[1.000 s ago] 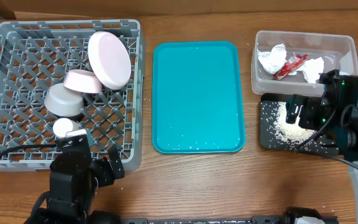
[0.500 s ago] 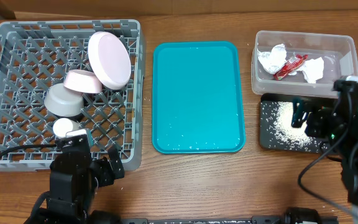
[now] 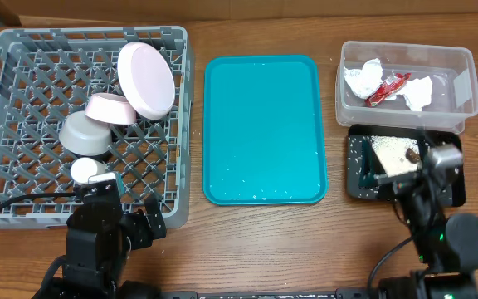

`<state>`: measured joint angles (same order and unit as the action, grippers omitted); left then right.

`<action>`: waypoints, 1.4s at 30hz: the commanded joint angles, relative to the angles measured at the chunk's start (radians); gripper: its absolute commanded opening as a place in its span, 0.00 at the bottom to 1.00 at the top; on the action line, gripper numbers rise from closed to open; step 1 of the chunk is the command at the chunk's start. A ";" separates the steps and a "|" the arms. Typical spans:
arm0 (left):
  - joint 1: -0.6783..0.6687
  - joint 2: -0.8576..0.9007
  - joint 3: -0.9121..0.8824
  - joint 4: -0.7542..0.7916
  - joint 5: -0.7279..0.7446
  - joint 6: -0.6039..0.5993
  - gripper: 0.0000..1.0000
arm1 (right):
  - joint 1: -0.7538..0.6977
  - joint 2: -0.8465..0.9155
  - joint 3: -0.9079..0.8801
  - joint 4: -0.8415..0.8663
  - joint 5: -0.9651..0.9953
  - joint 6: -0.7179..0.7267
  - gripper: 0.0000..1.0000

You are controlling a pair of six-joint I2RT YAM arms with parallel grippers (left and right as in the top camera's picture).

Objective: Sort waste into correct bins and load items into the dishwasher

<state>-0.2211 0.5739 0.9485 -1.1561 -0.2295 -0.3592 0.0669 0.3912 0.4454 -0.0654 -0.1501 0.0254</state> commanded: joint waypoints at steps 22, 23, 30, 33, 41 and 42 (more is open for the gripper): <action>-0.002 -0.005 -0.006 0.001 -0.013 0.020 1.00 | 0.003 -0.389 -0.438 0.116 0.052 -0.034 1.00; -0.002 -0.005 -0.006 0.001 -0.013 0.020 1.00 | 0.003 -0.389 -0.438 0.068 0.052 -0.033 1.00; -0.002 -0.005 -0.006 0.001 -0.013 0.020 1.00 | 0.004 -0.386 -0.437 -0.010 0.056 -0.033 1.00; -0.002 -0.005 -0.006 0.001 -0.013 0.020 1.00 | 0.004 -0.386 -0.437 -0.010 0.056 -0.034 1.00; -0.002 -0.005 -0.006 0.001 -0.013 0.020 1.00 | 0.004 -0.386 -0.437 -0.010 0.056 -0.033 1.00; -0.002 -0.005 -0.006 0.001 -0.013 0.020 1.00 | 0.004 -0.386 -0.437 -0.010 0.056 -0.033 1.00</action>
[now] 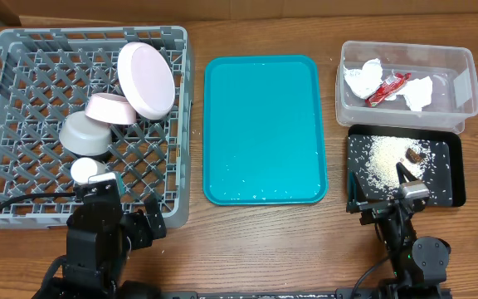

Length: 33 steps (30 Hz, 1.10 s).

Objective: Sort waste into correct bins and load items into the dishwasher

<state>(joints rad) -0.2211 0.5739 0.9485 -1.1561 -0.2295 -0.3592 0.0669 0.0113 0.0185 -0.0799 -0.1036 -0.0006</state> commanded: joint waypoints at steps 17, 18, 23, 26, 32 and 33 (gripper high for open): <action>-0.002 -0.005 -0.006 0.001 -0.014 0.023 1.00 | 0.004 -0.006 -0.010 0.005 0.009 -0.008 1.00; 0.000 -0.005 -0.006 0.001 -0.014 0.023 1.00 | 0.004 -0.006 -0.010 0.005 0.009 -0.008 1.00; 0.076 -0.022 -0.032 0.024 -0.004 0.023 1.00 | 0.004 -0.006 -0.010 0.004 0.009 -0.007 1.00; 0.165 -0.073 -0.122 0.179 0.076 0.087 1.00 | 0.004 -0.006 -0.010 0.005 0.009 -0.007 1.00; 0.300 -0.235 -0.457 0.640 0.353 0.217 1.00 | 0.004 -0.006 -0.010 0.004 0.009 -0.007 1.00; 0.303 -0.258 -0.495 0.686 0.367 0.217 1.00 | 0.004 -0.006 -0.010 0.004 0.009 -0.007 1.00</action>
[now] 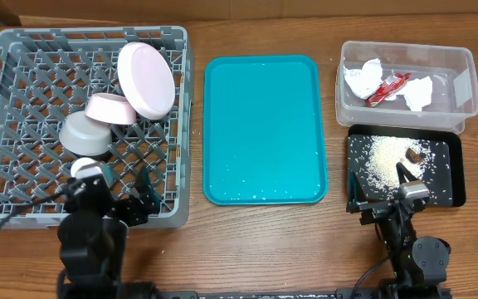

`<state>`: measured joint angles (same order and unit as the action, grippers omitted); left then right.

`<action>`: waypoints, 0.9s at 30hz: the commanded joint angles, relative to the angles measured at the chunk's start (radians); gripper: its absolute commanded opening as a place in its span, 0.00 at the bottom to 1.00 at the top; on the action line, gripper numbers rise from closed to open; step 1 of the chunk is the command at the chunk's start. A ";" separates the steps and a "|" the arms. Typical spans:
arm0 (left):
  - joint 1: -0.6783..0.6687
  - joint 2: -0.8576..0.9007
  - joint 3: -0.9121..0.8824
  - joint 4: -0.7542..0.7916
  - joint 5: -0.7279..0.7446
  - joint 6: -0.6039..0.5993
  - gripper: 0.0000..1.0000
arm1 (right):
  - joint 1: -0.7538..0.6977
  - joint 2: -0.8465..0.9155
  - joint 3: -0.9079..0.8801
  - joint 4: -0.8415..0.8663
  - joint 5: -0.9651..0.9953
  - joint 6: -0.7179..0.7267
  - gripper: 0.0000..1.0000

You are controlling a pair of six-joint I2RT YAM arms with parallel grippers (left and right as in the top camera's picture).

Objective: Sort waste into correct bins and load items into the dishwasher

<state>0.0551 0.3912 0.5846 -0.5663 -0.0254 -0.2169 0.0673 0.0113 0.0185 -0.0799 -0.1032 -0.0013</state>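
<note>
The grey dish rack [23, 91] at the left holds a pink plate [146, 79] on edge, a pink bowl [110, 108], a grey bowl [85, 133] and a white cup [80, 169] partly hidden by my left arm. My left gripper [141, 198] hangs over the rack's front edge, open and empty. A black tray [442, 178] with rice [382, 162] and a brown scrap [413, 154] lies at the right. My right gripper [380, 187] stands open at that tray's front edge.
A teal tray [264, 129] lies in the middle, bare but for a few crumbs. Behind the black tray stands a clear plastic bin [463, 83] holding crumpled white paper [363, 79] and a red wrapper [387, 87].
My left arm has moved away from the table's front edge, and its gripper now reaches over the rack's front rim. The right arm has not moved.
At first my right gripper was out over the black tray, above the rice, and the left arm rested in front of the rack. Then the right arm was back at the tray's front edge. Now the left gripper is over the rack's rim.
</note>
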 commanded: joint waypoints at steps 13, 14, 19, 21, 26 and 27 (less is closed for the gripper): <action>-0.032 -0.387 -0.528 0.502 0.053 -0.011 1.00 | 0.003 -0.006 -0.010 0.004 0.009 -0.006 1.00; -0.039 -0.388 -0.533 0.510 0.039 -0.011 1.00 | 0.003 -0.006 -0.010 0.004 0.009 -0.007 1.00; -0.044 -0.388 -0.581 0.533 0.024 0.034 1.00 | 0.003 -0.006 -0.010 0.004 0.009 -0.006 1.00; -0.044 -0.388 -0.579 0.486 0.029 0.033 1.00 | 0.003 -0.006 -0.010 0.004 0.009 -0.006 1.00; -0.043 -0.388 -0.579 0.489 0.043 0.034 1.00 | 0.003 -0.006 -0.010 0.004 0.009 -0.006 1.00; -0.043 -0.388 -0.579 0.489 0.043 0.034 1.00 | 0.003 -0.006 -0.010 0.004 0.009 -0.006 1.00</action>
